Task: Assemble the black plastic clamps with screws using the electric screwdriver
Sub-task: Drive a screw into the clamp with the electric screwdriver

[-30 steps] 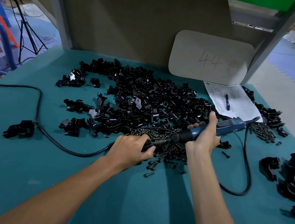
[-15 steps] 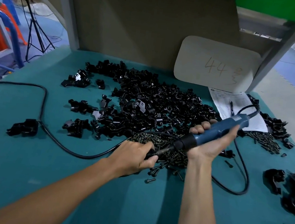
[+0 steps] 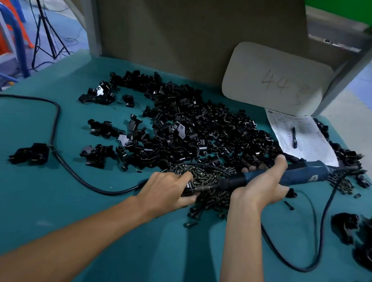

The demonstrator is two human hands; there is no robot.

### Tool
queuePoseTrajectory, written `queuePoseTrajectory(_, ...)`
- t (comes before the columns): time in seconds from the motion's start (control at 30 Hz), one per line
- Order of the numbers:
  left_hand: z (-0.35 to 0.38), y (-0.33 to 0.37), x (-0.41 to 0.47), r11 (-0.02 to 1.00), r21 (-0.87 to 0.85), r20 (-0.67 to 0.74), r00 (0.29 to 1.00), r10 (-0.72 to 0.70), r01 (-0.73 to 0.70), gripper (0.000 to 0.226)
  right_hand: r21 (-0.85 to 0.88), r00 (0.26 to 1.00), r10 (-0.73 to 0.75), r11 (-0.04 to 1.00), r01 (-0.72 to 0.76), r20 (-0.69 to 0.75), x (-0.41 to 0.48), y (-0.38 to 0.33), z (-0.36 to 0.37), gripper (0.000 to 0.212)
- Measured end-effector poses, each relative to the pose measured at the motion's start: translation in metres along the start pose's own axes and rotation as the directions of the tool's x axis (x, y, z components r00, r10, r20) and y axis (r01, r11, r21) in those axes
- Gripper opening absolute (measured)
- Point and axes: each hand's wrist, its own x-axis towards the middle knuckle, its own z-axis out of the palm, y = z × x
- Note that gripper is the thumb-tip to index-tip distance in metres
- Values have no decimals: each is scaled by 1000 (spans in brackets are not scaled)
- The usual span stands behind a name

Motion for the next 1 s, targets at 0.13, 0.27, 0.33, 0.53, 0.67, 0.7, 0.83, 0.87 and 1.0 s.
queuePoseTrajectory(0.13,-4,3,0,1000,16,-36,999,-3,4,36,-22,1000,-11,1000,10,-26,0,1,0,30)
queuePoseTrajectory(0.27,-5,3,0,1000,20,-60,998,0,1,35,-31,1000,-26,999,26,-4,-1,3,1,25)
queuePoseTrajectory(0.33,-4,3,-1,1000,24,-70,998,7,-6,35,-49,1000,-16,999,16,0,0,3,1,25)
queuePoseTrajectory(0.53,-3,1,0,999,35,-96,995,35,-32,36,-56,1000,-12,998,13,5,-4,2,3,27)
queuePoseTrajectory(0.67,-2,1,0,999,37,-107,993,39,-35,38,-56,1000,-23,998,24,21,-5,2,5,26)
queuePoseTrajectory(0.7,-2,1,0,999,39,-110,993,40,-36,38,-57,1000,-21,998,22,24,-6,2,5,25)
queuePoseTrajectory(0.83,-2,1,0,998,44,-114,993,41,-36,38,-52,1000,-12,999,13,23,-7,2,3,25)
queuePoseTrajectory(0.87,-2,1,0,998,45,-114,993,39,-35,38,-51,1000,-12,999,13,22,-7,3,3,25)
queuePoseTrajectory(1.0,-2,0,0,997,58,-115,992,48,-41,37,-54,1000,-21,998,22,15,-9,3,3,25)
